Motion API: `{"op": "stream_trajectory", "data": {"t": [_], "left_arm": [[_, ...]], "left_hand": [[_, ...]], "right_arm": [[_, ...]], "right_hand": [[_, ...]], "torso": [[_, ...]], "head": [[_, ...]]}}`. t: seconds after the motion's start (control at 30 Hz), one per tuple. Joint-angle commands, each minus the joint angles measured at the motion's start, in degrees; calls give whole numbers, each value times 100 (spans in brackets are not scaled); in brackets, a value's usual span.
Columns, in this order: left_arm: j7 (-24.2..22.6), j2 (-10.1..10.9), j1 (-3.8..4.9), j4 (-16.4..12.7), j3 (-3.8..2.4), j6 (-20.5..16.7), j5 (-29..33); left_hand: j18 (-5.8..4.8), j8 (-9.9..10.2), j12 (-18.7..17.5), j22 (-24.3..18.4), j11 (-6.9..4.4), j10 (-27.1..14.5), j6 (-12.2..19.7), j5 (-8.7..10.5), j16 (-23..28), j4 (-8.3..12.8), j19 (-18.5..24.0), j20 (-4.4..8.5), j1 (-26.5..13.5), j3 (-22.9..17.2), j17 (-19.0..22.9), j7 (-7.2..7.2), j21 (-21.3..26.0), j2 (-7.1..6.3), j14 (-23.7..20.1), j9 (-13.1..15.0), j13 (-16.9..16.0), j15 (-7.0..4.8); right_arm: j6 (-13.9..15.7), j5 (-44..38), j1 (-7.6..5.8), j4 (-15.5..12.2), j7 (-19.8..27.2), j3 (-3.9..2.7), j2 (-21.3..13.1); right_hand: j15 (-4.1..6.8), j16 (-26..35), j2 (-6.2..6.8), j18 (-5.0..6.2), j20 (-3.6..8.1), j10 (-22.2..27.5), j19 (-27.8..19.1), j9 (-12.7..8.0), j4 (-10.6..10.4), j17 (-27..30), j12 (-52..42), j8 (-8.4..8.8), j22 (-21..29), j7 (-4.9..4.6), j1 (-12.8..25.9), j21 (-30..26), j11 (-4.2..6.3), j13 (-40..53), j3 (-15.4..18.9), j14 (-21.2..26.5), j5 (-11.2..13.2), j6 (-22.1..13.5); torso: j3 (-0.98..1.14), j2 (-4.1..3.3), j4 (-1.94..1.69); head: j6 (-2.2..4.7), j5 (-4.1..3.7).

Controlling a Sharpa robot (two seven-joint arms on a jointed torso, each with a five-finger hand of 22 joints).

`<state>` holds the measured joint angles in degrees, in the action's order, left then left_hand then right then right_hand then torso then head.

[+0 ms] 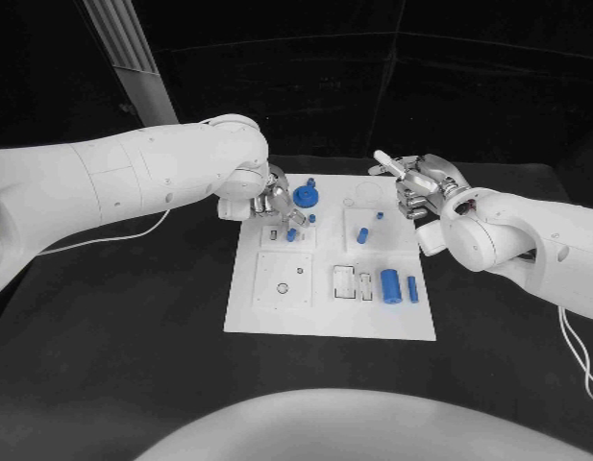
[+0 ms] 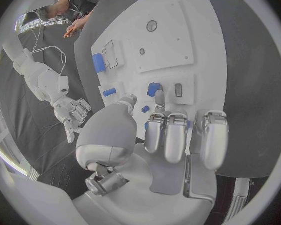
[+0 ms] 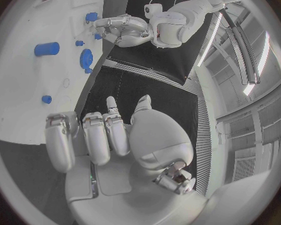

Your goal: Assemble the parts on the task board

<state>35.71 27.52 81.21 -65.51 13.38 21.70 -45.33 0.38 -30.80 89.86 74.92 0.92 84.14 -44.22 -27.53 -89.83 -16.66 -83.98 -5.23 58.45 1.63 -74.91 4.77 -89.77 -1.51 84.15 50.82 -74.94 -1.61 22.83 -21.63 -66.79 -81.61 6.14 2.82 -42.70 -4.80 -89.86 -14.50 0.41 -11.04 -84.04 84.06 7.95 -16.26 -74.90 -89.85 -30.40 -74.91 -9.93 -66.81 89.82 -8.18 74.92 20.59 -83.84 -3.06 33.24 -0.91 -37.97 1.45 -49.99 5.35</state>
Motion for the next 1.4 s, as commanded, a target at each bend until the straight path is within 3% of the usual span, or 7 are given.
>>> {"op": "stream_trajectory", "data": {"t": [0.03,0.37,0.6,1.2,1.33,1.4], "left_arm": [[-37,-8,2,-5,0,133,-27],[-75,6,-15,-34,0,201,-27],[-53,-13,-30,-26,0,227,-28],[-30,-79,-58,68,0,216,-28],[-27,-86,-59,85,0,222,-28],[-27,-89,-59,92,0,232,-28]], "left_hand": [[-38,51,14,1508,49,586,77,23,-17,32,-602,-30,209,10,-1509,22,-23,-51,585,-26,-1506,47],[-38,114,14,1508,78,586,133,117,-17,86,-602,-46,670,28,-1509,44,-23,-99,585,-122,-1506,66],[-38,136,14,1508,84,586,124,213,-17,151,-602,-55,988,-23,-1509,49,-23,-41,585,-192,-1506,74],[-38,152,14,1508,87,586,107,237,-17,26,-602,-59,1016,-65,-1509,53,-23,138,585,-257,-1506,76],[-38,160,14,1508,86,586,110,85,-17,8,-602,-60,972,-68,-1509,50,-23,212,585,-287,-1506,77],[-38,165,14,1508,77,586,114,-214,-17,16,-602,-58,1004,-99,-1509,39,-23,248,585,-310,-1506,71]], "right_arm": [[-24,-11,-9,-11,22,-3,-7],[-24,-11,-9,-12,19,-3,-14],[-33,-11,-9,-9,19,-2,-4],[-40,-11,-9,-9,-6,-2,-5],[-38,-11,-9,-9,-7,-2,-4],[-37,-11,-9,-8,-8,-2,-2]], "right_hand": [[21,-14,2,-41,28,-596,594,-5,-26,-1510,-15,-28,-1509,-241,-43,18,12,1508,-20,-616,-20,-40],[21,-14,2,-41,28,-596,594,-5,-26,-1510,-15,-28,-1509,-241,-43,18,12,1508,-20,-616,-20,-40],[21,-14,2,-41,28,-596,594,-5,-26,-1510,-15,-28,-1509,-241,-43,18,12,1508,-20,-616,-20,-40],[21,-14,2,-41,28,-596,594,-5,-26,-1510,-15,-28,-1509,-241,-43,18,12,1508,-20,-616,-20,-40],[21,-14,2,-41,28,-596,594,-5,-26,-1510,-15,-28,-1509,-241,-43,18,12,1508,-20,-616,-20,-40],[21,-14,2,-41,28,-596,594,-5,-26,-1510,-15,-28,-1509,-241,-43,18,12,1508,-20,-616,-20,-40]], "torso": [[1,-1,4],[1,0,-3],[-1,1,3],[-2,-1,2],[0,-1,2],[0,0,0]], "head": [[-1,-9],[-1,-15],[-1,-9],[-1,-18],[-1,-19],[-1,-16]]}}
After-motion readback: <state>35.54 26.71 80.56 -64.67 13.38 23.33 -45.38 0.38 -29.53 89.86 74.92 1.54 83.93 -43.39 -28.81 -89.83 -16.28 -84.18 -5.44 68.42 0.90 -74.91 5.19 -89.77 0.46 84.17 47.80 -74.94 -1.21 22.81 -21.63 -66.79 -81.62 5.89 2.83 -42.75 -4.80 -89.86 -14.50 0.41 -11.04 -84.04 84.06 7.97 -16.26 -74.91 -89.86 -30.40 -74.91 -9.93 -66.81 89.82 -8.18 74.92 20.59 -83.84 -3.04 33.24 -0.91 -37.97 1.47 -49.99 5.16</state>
